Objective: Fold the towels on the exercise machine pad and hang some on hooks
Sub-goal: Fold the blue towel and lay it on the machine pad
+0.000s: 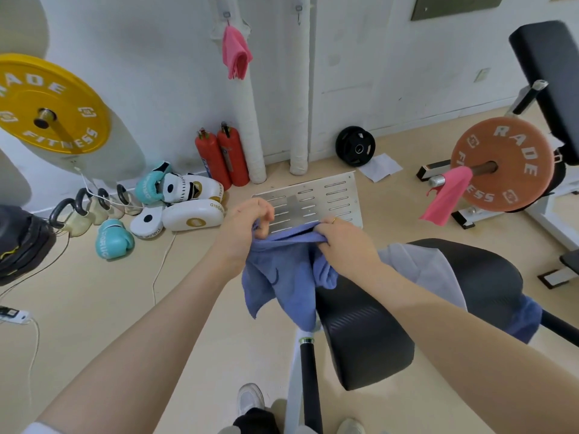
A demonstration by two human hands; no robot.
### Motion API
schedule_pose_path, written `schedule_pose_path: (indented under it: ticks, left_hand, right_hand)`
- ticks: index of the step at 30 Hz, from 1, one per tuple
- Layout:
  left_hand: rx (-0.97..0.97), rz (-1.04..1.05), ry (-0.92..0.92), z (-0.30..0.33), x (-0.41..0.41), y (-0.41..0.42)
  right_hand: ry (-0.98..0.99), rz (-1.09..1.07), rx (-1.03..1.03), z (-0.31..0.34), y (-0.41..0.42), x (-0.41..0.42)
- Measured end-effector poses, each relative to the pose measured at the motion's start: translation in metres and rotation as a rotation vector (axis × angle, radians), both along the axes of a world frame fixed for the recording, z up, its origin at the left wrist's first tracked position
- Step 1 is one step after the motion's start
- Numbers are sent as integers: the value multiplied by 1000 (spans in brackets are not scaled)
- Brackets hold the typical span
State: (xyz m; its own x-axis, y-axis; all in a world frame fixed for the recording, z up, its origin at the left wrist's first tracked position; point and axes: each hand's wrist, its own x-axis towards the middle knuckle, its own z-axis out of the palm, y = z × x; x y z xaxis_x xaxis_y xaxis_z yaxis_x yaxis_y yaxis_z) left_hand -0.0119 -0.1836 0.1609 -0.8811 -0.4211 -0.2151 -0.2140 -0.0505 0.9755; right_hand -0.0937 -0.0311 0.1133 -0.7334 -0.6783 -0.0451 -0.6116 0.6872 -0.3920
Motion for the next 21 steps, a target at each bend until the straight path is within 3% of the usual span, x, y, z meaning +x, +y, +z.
schedule_pose_path:
  ticks: [2, 4, 6, 9, 12, 16, 18, 21]
  left_hand:
    - [-245, -126, -214, 5, 0, -2]
    - [-608, -383, -337, 5, 0, -1]
    - [-894, -543, -359, 2, -2, 2]
    - [-1135, -534, -383, -3, -13, 0]
    - [-1071, -435, -349, -6, -19, -3]
    - [-825, -112, -198, -11, -19, -6]
    - [-724, 8, -186, -17, -18, -5]
    - [-630, 14, -239, -29, -18, 0]
  right_hand:
    - [173, -23, -69, 2, -2, 1]
    - [241, -59, -208, 0, -7, 0]
    - [67, -105, -288, 0, -9, -1]
    - [-186, -67, -404, 4, -5, -1]
    - [-257, 31, -467, 6, 7, -2]
    - [-253, 155, -80, -2, 28, -17]
    - [-248, 67, 70, -8, 35, -22]
    - [-171, -107, 187, -13, 39, -29]
